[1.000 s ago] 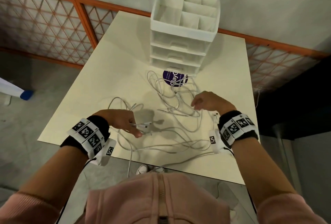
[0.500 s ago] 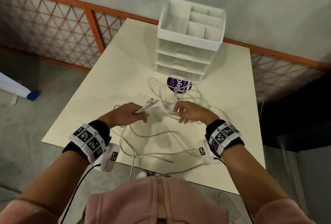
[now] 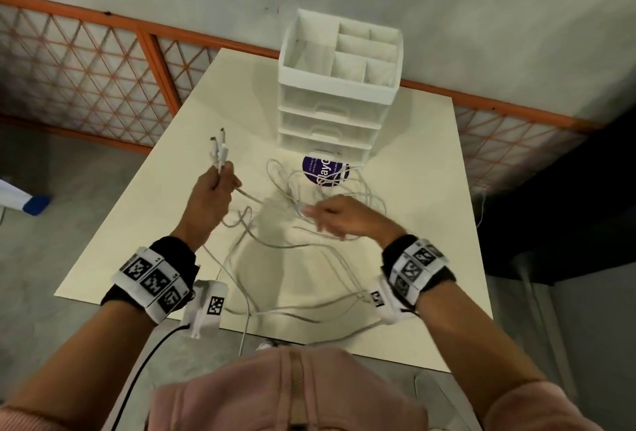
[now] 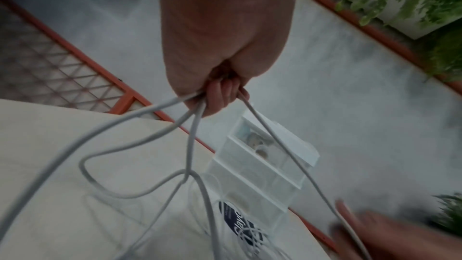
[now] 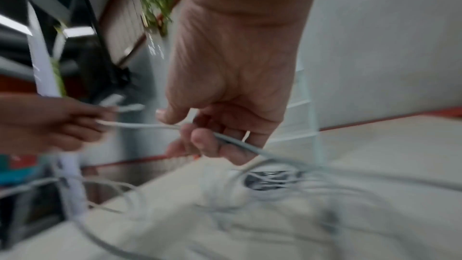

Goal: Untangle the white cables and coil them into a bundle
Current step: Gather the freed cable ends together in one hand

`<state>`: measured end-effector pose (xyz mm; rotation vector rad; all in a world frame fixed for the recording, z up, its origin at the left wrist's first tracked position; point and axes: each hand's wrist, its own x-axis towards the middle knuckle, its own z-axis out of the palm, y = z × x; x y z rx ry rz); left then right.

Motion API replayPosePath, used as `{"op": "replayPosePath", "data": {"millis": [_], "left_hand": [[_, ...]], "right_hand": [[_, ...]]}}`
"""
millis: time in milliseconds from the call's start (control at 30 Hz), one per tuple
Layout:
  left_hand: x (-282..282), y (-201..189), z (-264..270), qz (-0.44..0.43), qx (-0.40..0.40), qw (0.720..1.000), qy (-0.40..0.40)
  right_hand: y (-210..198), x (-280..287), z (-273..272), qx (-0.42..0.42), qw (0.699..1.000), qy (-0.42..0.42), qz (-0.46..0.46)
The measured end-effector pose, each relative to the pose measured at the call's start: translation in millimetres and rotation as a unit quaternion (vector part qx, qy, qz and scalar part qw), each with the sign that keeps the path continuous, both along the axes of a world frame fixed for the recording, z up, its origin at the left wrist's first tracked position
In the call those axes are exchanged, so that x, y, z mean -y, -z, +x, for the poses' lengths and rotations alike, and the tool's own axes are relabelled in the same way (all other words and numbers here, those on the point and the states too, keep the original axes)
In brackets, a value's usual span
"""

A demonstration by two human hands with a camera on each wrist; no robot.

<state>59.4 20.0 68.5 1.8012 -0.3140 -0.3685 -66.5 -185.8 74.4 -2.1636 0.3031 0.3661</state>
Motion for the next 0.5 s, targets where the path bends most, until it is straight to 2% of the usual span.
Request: {"op": "replayPosePath", "data": {"millis": [67,167,300,400,500], "left_hand": [[-12,-1,8,0.012,0.016,0.999,-0.050],[-24,0,17,0.013,0.018,0.995,-0.099],[-23,-2,15,-0.056,-0.027,0.996,-0.070],[-11,-6,4,-0.091,-0.025,0.996,0.000],[5,-12,-11,-0.050,0.024,0.994,0.093]], "right_hand": [[7,43,-19,-0.036,0.996,0.046,-0.061],[11,95,-46,-0.044,0.980,0.128,-0.145],[-5,120,-61,0.006,0.959,0.212,-0.186],[-23,110,-52,0.060,0.975,0.176,-0.123],[-45,73,-34,0.086,0.990,0.081,-0.071]]}}
